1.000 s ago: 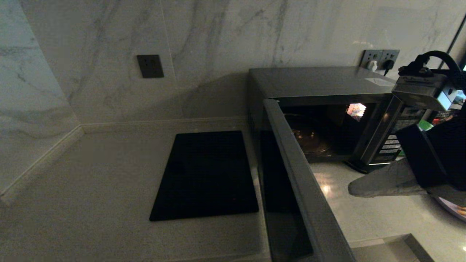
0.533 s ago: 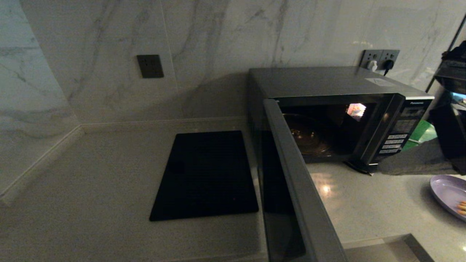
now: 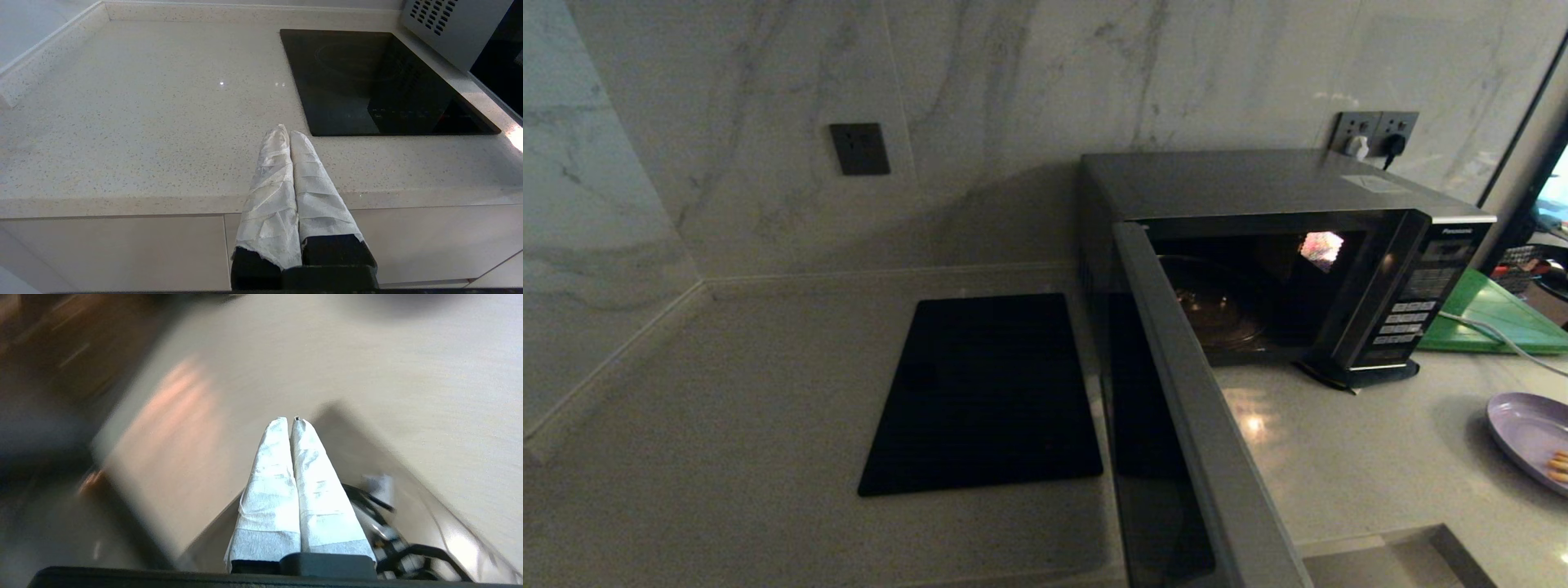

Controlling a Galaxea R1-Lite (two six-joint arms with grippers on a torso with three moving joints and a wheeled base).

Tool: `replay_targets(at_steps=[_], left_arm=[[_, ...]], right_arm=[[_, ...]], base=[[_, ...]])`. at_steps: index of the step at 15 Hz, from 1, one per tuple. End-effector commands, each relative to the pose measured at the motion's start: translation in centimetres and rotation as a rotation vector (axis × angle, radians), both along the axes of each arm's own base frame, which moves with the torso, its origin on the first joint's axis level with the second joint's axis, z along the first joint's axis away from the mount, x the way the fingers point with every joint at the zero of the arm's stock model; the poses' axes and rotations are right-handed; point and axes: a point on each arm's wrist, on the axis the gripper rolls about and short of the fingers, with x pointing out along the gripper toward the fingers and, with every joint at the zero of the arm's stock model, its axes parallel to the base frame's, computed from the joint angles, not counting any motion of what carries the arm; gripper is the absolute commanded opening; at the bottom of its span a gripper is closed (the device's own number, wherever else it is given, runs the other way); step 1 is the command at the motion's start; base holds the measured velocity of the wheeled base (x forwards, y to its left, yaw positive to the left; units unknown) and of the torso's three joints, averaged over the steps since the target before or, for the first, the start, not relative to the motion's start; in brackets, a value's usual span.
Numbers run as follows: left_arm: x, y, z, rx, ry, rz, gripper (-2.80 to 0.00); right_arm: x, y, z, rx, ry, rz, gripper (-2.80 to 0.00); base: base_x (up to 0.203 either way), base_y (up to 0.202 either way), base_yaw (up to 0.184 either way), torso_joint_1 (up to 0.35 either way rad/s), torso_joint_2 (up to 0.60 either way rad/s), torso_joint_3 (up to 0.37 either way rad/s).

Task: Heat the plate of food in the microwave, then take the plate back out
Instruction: Put the plate in the microwave oven

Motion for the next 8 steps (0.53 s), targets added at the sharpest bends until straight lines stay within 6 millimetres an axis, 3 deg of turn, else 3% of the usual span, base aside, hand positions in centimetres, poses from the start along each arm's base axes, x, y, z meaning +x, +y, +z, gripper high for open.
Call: replay_targets(at_steps=[1,4,6,8], left_arm=[[0.0,0.0,0.0,-0.001,0.000,0.001,-2.80],[0.0,0.0,0.0,-0.001,-0.001,0.001,-2.80],[0.0,0.0,0.0,-0.001,0.000,0.000,-2.80],[0.0,0.0,0.0,-0.001,0.000,0.001,-2.80]], right_arm=[[2.2,-5.0,-3.1,0.038,0.123,-0.193,-2.80],[4.9,-10.1,-6.0,0.070,0.127,-0.320,-2.80],[6.2,-11.2,-6.2,0.125,0.054,-0.384,-2.80],[6.4,-11.1,-6.4,0.228,0.010,-0.409,-2.80]], base=[[0.000,0.000,0.000,0.000,0.00,0.000],[0.000,0.000,0.000,0.000,0.00,0.000],[0.000,0.000,0.000,0.000,0.00,0.000],[0.000,0.000,0.000,0.000,0.00,0.000]])
